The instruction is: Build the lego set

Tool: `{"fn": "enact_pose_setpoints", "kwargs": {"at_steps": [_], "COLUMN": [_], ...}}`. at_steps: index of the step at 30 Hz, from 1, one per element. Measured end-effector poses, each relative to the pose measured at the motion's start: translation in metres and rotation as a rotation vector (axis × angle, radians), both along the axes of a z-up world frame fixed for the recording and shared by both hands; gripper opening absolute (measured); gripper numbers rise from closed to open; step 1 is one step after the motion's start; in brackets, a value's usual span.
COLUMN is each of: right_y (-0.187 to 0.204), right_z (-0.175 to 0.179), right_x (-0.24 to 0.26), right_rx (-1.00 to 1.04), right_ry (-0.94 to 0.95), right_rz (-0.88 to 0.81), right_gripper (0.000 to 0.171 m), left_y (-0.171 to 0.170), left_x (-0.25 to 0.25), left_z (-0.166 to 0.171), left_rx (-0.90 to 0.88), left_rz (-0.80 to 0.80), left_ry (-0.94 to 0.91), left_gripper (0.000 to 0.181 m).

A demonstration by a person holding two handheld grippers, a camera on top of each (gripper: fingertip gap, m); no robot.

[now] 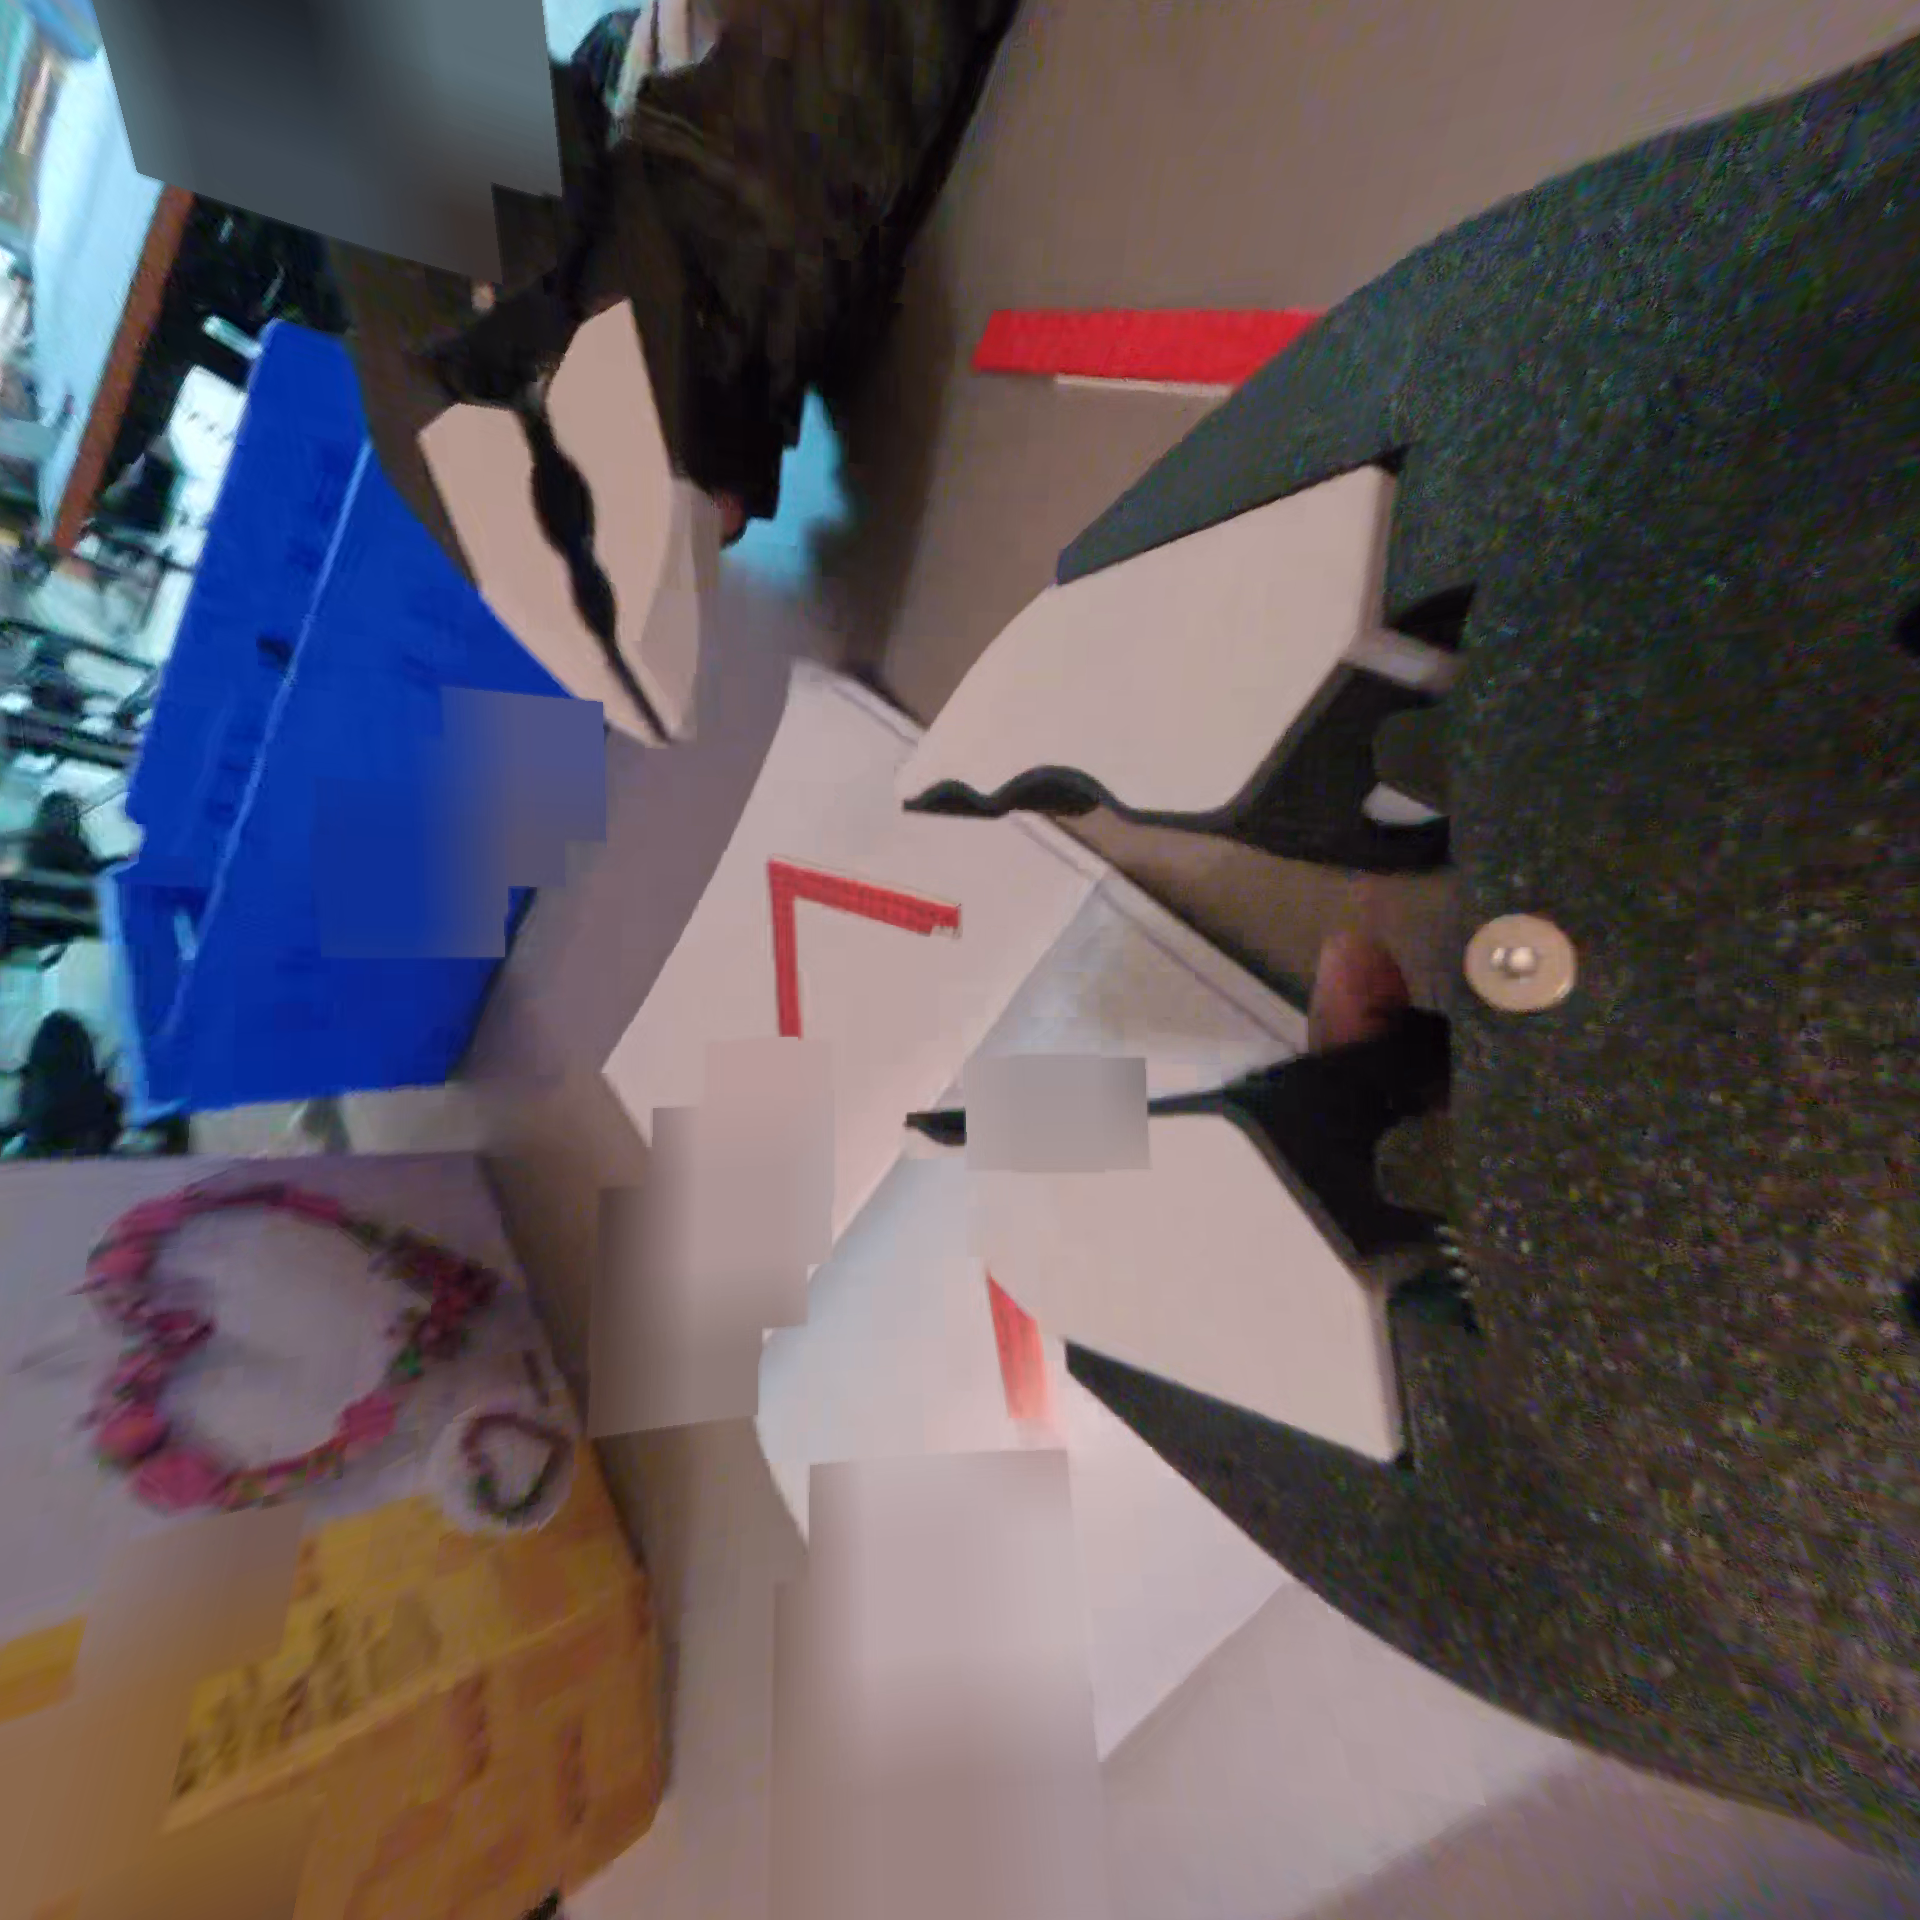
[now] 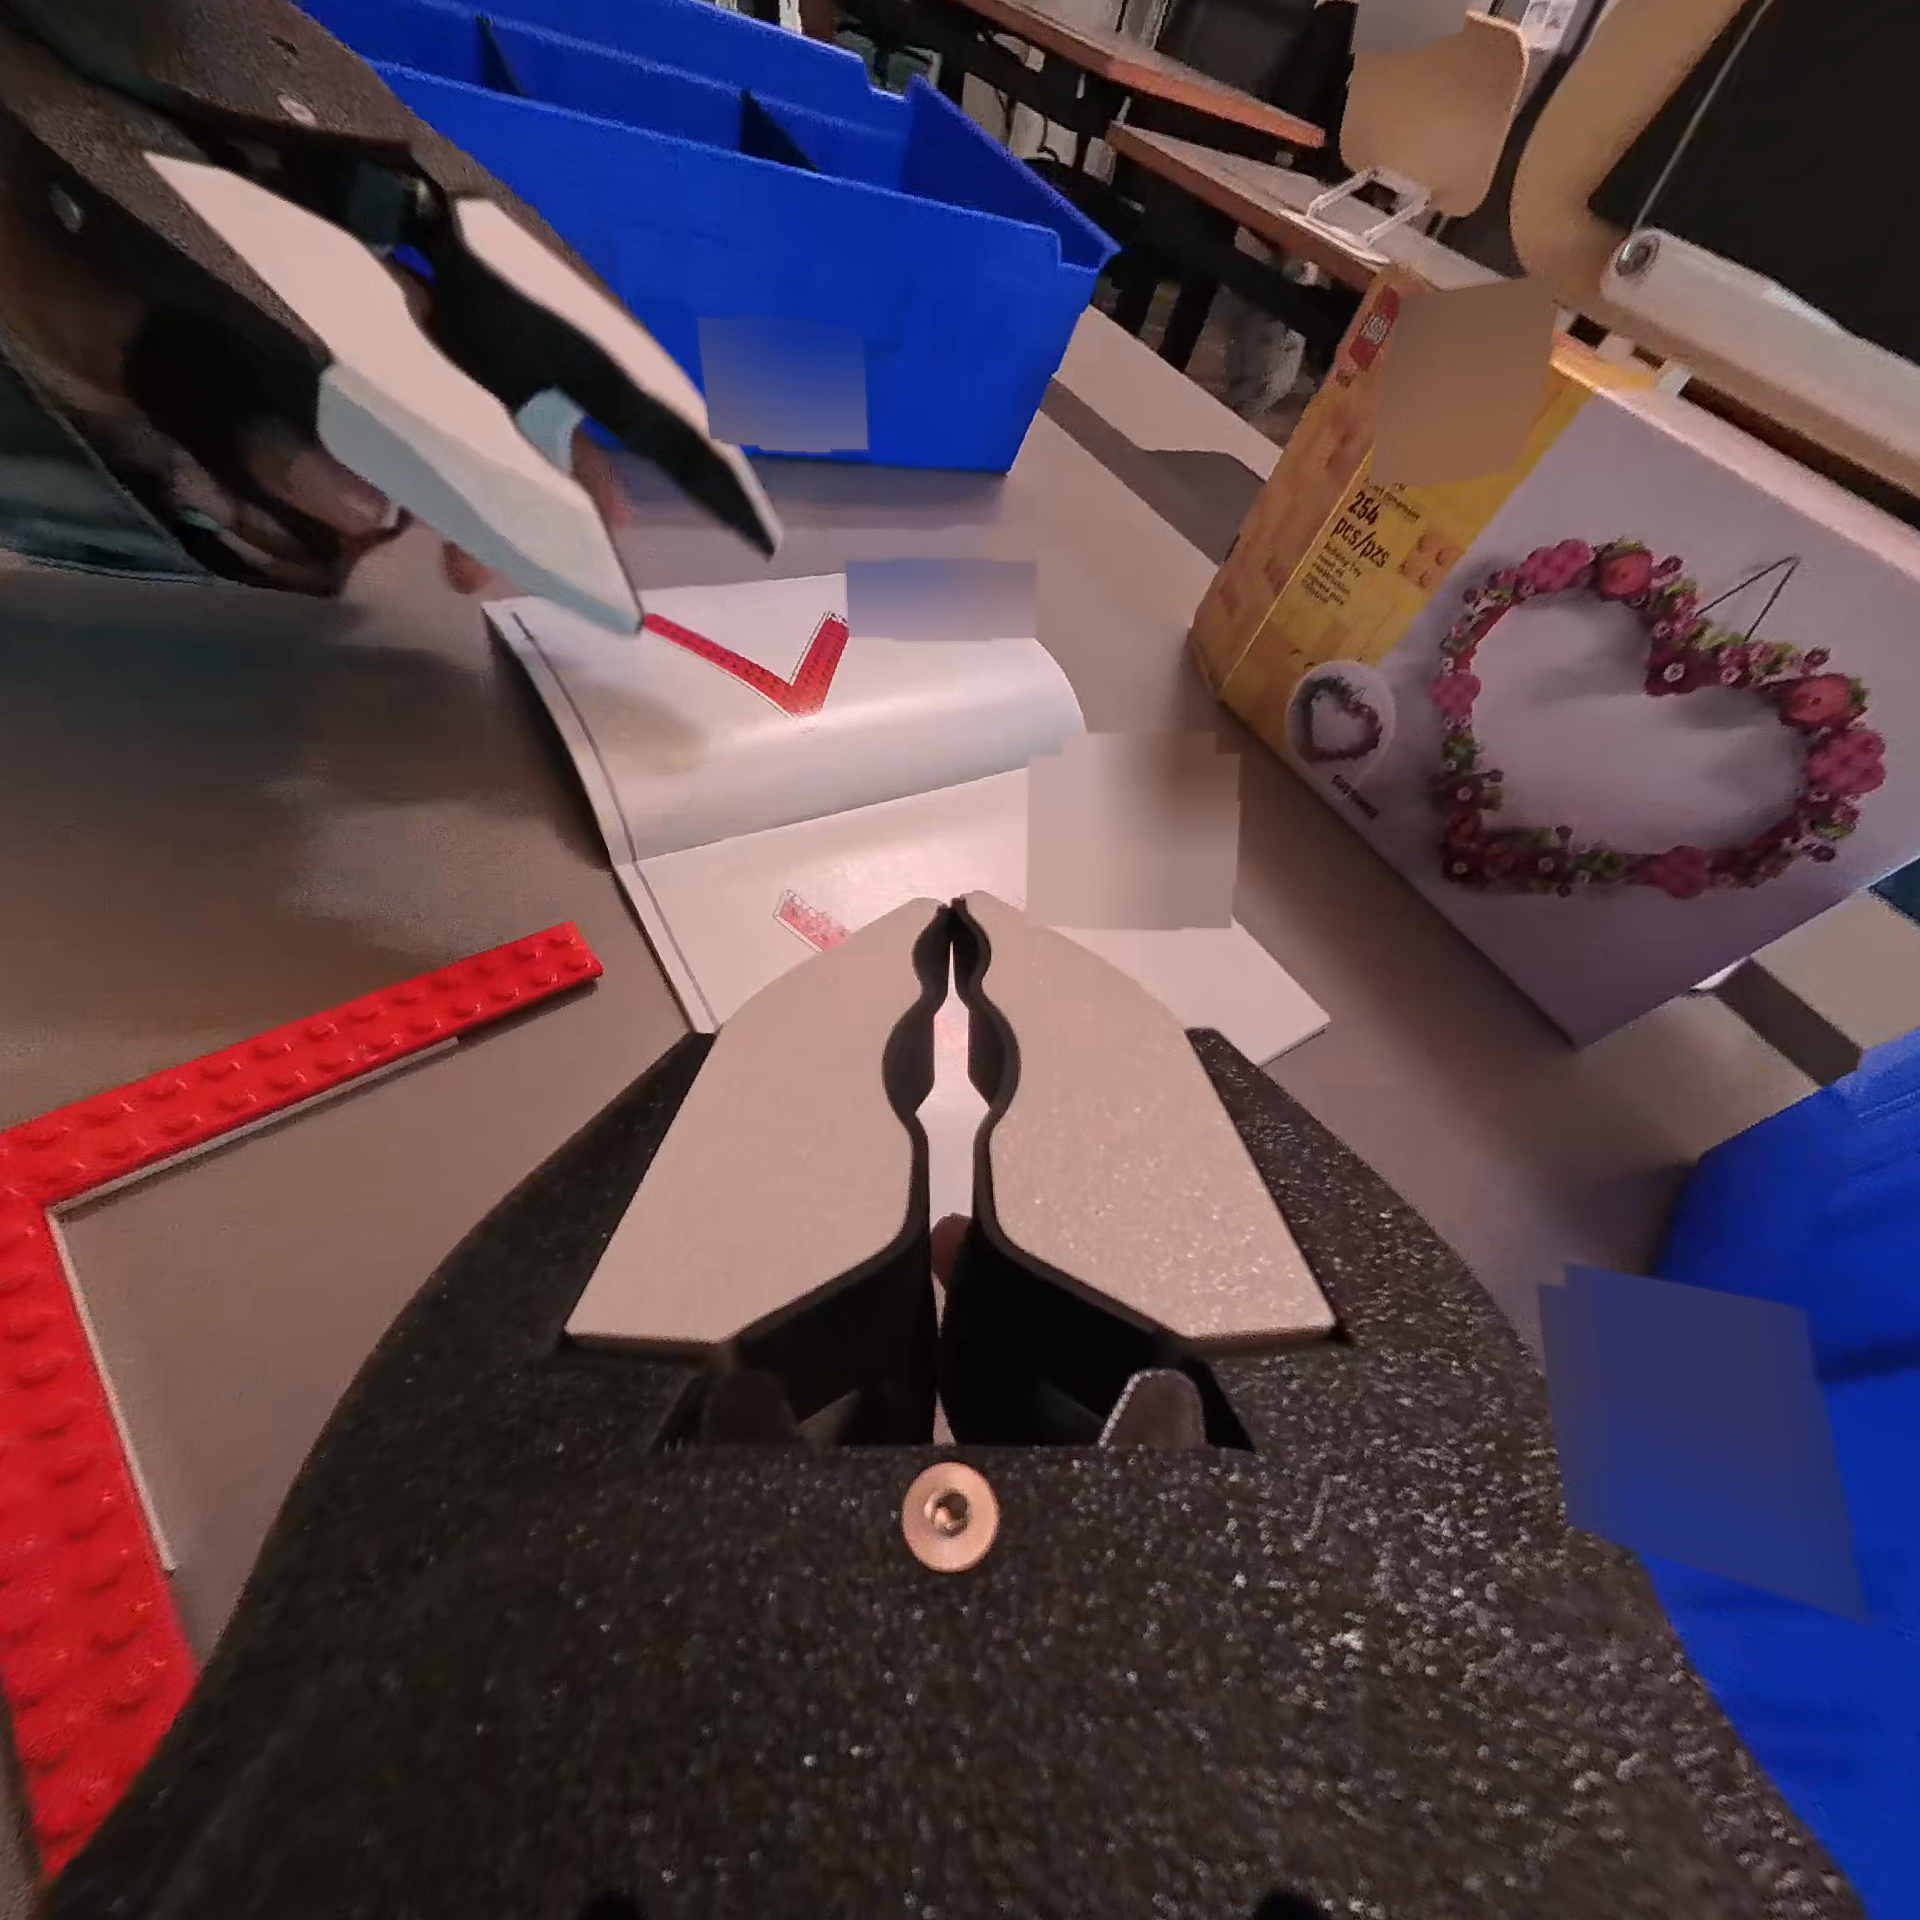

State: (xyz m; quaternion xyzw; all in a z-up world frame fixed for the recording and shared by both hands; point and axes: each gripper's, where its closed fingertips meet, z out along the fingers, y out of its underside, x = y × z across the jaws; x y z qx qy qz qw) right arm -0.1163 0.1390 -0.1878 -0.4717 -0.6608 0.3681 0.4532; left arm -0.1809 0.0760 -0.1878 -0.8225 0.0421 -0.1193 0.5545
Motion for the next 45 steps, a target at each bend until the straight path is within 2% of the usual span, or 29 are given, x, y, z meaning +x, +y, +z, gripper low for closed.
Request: {"fn": "enact_pose_setpoints", "kwargs": {"at_steps": [1, 3, 7, 9, 11, 14, 19, 23, 26, 29, 32, 35, 39, 42, 45], "right_y": [0.001, 0.001, -0.003, -0.005, -0.011, -0.016, -0.026, -0.053, -0.069, -0.035, 0.035, 0.101, 0.155, 0.188, 0.197], "right_z": [0.0, 0.001, 0.0, -0.003, -0.001, 0.004, 0.005, 0.025, 0.049, 0.075, 0.085, 0.081, 0.061, 0.045, 0.016], "right_x": [0.0, 0.001, 0.001, 0.001, 0.002, 0.002, 0.001, 0.011, 0.041, 0.081, 0.13, 0.167, 0.179, 0.181, 0.187], "right_rx": [-0.017, -0.036, -0.079, -0.11, -0.143, -0.178, -0.187, -0.305, -0.413, -0.353, -0.234, -0.203, -0.102, 0.099, 0.229], "right_ry": [-0.004, 0.002, -0.004, -0.024, -0.009, 0.021, 0.036, 0.084, 0.022, 0.016, -0.099, -0.284, -0.564, -0.78, -1.046], "right_rz": [0.0, -0.004, 0.024, 0.043, 0.081, 0.126, 0.185, 0.321, 0.394, 0.312, 0.129, 0.003, -0.103, -0.104, 0.083], "right_gripper": [0.0, 0.0, 0.002, 0.009, 0.016, 0.033, 0.054, 0.054, 0.046, 0.039, 0.039, 0.034, 0.031, 0.01, 0.009], "left_y": [0.001, 0.0, -0.009, -0.013, -0.012, -0.011, -0.01, -0.01, -0.012, -0.015, -0.014, -0.015, -0.016, -0.015, -0.014], "left_x": [-0.009, -0.026, -0.051, -0.052, -0.046, -0.036, -0.029, -0.019, -0.02, -0.011, -0.006, -0.012, -0.016, -0.019, -0.017], "left_z": [0.006, 0.021, 0.053, 0.059, 0.056, 0.057, 0.054, 0.049, 0.046, 0.046, 0.046, 0.045, 0.044, 0.039, 0.036], "left_rx": [0.047, 0.135, 0.338, 0.393, 0.389, 0.408, 0.407, 0.39, 0.374, 0.385, 0.394, 0.375, 0.379, 0.359, 0.362], "left_rz": [0.048, 0.138, 0.285, 0.277, 0.215, 0.156, 0.118, 0.059, 0.054, 0.0, -0.021, 0.009, 0.02, 0.023, 0.014], "left_ry": [0.034, 0.105, 0.145, 0.143, 0.152, 0.209, 0.418, 0.414, 0.445, 0.47, 0.469, 0.477, 0.457, 0.466, 0.499], "left_gripper": [0.066, 0.079, 0.081, 0.087, 0.108, 0.116, 0.109, 0.095, 0.074, 0.039, 0.027, 0.006, 0.0, 0.0, 0.0]}}
